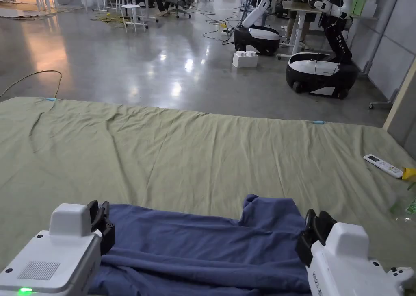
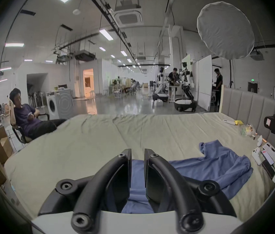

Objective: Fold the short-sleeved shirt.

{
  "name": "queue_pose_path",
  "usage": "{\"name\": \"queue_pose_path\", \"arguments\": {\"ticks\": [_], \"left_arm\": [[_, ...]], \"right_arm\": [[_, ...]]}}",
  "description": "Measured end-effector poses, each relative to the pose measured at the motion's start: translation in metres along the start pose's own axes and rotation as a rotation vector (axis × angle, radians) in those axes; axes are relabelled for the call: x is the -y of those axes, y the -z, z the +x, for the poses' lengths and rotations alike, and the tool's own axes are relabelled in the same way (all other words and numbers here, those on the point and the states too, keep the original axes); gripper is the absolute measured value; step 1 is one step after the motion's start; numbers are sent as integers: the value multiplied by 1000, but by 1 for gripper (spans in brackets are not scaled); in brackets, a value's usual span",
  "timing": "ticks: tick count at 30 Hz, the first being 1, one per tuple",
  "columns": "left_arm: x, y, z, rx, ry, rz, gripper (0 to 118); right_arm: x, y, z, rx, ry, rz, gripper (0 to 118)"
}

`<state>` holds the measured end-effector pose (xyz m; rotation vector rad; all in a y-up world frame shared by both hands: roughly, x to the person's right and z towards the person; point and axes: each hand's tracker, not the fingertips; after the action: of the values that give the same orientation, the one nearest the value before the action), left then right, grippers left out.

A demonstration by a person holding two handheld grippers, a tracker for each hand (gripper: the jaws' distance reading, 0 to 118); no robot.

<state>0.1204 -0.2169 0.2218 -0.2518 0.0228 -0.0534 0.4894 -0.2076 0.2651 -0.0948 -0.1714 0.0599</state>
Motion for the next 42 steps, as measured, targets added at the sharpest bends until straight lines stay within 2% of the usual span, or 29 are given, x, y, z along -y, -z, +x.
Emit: {"name": "queue_pose_path", "arguments": {"ticks": [1, 2, 5, 12, 14, 23, 25, 26, 27, 29, 30, 35, 39, 42], "left_arm": [[-3, -5, 1, 0, -9, -3, 7], [-5, -11, 0, 8, -32, 13, 6], [-8, -21, -2, 4, -49, 18, 4], [-3, -36, -19, -16, -36, 8, 3], [3, -35, -28, -32, -37, -8, 2], [48, 24, -91, -51, -141, -333, 3], [58, 47, -103, -26, -170, -459, 3], [62, 58, -106, -17, -173, -514, 6], [68, 70, -110, -10, -183, -559, 15], [78, 92, -113, 0, -175, -641, 47], [82, 101, -114, 1, -174, -649, 55], [99, 142, -110, 3, -145, -777, 67], [120, 166, -101, -24, -9, -915, 67], [119, 160, -94, -4, 43, -877, 67]], "right_arm": [[1, -5, -3, -8, 19, -1, 7], [1, -10, -5, -16, 33, 7, 5], [-3, -17, -14, -30, -16, 46, 2], [-2, -27, -19, -39, -8, 55, 1], [-2, -28, -20, -41, -32, 68, 1], [14, -21, -13, -66, -9, -42, 1], [19, -18, -11, -68, -10, -71, 1], [21, -18, -10, -68, -8, -77, 1], [24, -18, -9, -67, -7, -85, 1], [29, -16, -7, -63, -11, -107, 1], [31, -15, -6, -62, -15, -117, 1], [43, -13, 0, -58, -43, -165, 1], [51, -10, 5, -52, -54, -204, 1], [57, -9, 7, -50, -69, -219, 1]]}}
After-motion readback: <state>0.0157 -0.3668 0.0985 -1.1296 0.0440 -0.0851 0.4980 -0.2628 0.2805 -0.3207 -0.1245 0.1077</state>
